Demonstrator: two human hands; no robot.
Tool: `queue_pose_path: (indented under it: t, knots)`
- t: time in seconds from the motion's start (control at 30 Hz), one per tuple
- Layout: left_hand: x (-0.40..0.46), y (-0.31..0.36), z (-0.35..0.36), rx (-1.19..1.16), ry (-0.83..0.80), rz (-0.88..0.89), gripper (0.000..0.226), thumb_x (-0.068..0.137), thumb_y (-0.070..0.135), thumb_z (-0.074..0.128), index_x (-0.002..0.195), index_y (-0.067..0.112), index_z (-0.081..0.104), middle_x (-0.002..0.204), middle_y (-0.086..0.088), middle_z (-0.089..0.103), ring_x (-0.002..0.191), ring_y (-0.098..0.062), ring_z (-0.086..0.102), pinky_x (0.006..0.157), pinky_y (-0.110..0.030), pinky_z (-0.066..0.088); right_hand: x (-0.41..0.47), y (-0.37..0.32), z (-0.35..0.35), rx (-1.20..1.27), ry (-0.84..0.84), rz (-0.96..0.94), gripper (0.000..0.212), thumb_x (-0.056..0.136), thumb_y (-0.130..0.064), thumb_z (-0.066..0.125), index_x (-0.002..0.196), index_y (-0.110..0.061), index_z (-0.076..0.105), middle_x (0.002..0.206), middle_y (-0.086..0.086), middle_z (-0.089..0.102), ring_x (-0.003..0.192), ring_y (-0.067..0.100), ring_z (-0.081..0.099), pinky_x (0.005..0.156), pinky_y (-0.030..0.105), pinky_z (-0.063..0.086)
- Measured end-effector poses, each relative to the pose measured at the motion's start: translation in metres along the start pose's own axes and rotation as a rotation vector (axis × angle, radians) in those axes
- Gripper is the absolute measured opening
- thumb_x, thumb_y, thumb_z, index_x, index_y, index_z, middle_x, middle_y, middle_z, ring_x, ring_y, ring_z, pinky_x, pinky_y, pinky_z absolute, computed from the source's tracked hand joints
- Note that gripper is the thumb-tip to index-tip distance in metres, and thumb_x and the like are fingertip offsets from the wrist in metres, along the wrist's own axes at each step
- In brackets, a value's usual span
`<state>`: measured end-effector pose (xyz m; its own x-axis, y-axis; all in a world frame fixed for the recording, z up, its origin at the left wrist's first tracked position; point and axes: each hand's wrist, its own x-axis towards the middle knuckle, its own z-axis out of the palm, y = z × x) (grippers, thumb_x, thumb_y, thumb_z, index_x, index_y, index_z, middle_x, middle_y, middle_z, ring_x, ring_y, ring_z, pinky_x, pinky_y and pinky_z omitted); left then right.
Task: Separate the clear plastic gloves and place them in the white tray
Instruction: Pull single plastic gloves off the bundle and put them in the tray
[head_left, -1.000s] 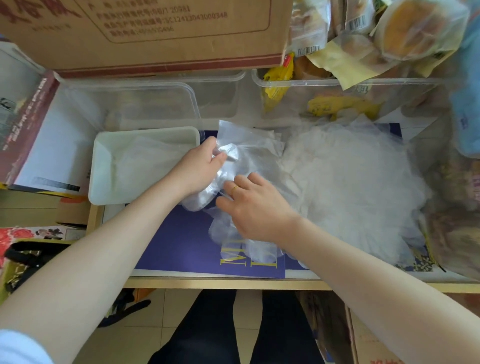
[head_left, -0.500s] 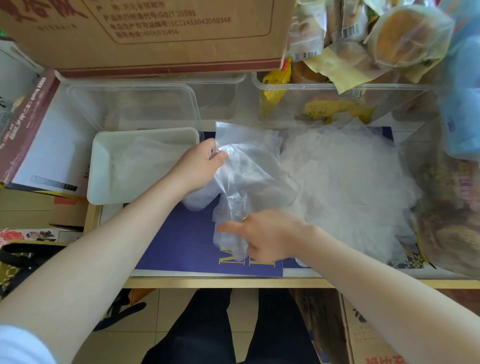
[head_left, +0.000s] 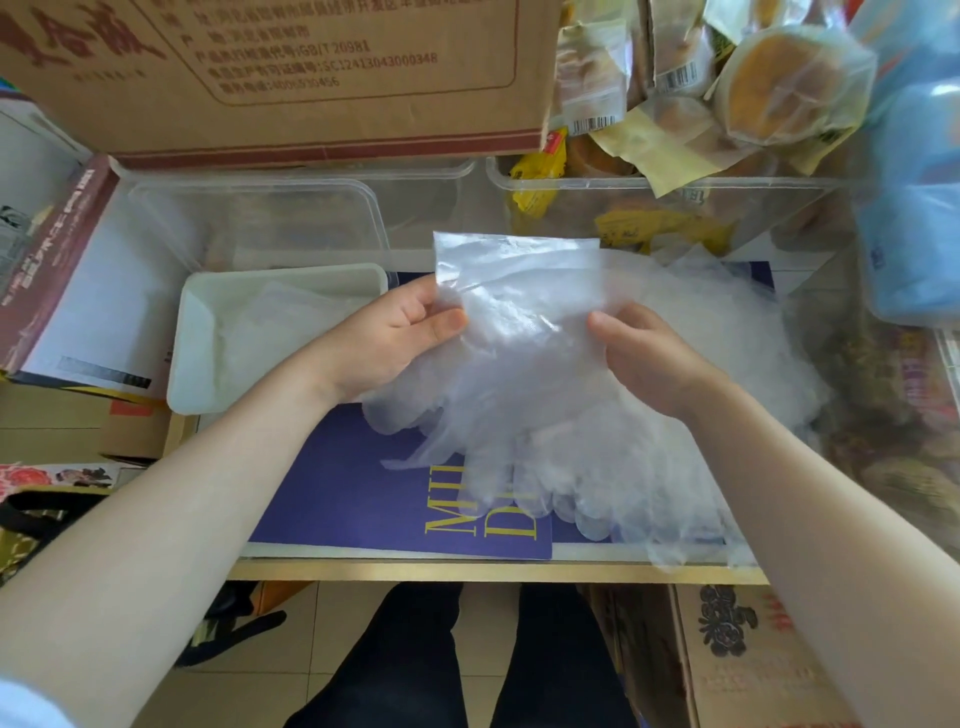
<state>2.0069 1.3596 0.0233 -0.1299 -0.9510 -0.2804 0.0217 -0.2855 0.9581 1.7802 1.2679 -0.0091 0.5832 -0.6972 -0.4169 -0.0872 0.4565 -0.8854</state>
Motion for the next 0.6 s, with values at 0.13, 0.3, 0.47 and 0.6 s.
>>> queue_pose_path:
  t: [0.13,0.3,0.47,0.6]
  knots:
    - [-0.003,0.0,-0.002,-0.04,-0.01,-0.033,0.011,0.092,0.013,0.05,0.101,0.013,0.054,0.086,0.011,0.071,0.083,-0.004,0.067,0.073,-0.018,0.051,-0.002,-0.008,0.002,0.05,-0.169,0.1,0.013,0.061,-0.024,0.082,0.056,-0.016,0.073,0.056,-0.009,0.066,0.054,-0.001,0.062,0.057,0.011,0.046]
    - [-0.002,-0.002,-0.001,-0.048,-0.024,-0.053,0.023,0.09,0.003,0.048,0.11,0.013,0.053,0.094,0.007,0.072,0.09,-0.007,0.067,0.077,-0.021,0.052,-0.006,-0.017,0.01,-0.105,-0.022,0.137,0.06,0.098,-0.02,0.043,0.041,-0.021,0.059,0.033,-0.016,0.044,0.031,-0.004,0.043,0.042,0.004,0.033]
    - [0.005,0.003,0.005,0.032,0.094,-0.006,0.021,0.095,-0.002,0.042,0.099,0.015,0.055,0.089,0.011,0.07,0.088,-0.004,0.065,0.082,-0.02,0.05,-0.01,-0.015,0.002,-0.016,0.051,0.28,0.027,0.089,-0.046,0.051,0.081,-0.022,0.06,0.077,-0.004,0.064,0.069,0.008,0.061,0.063,0.017,0.047]
    - [0.006,0.007,0.005,0.068,0.162,0.011,0.026,0.096,-0.001,0.041,0.103,0.02,0.056,0.092,0.016,0.071,0.092,-0.001,0.065,0.081,-0.016,0.048,-0.017,-0.013,0.003,-0.205,-0.152,0.223,0.011,0.072,-0.023,0.067,0.08,-0.016,0.066,0.069,-0.006,0.069,0.061,0.007,0.063,0.059,0.018,0.05]
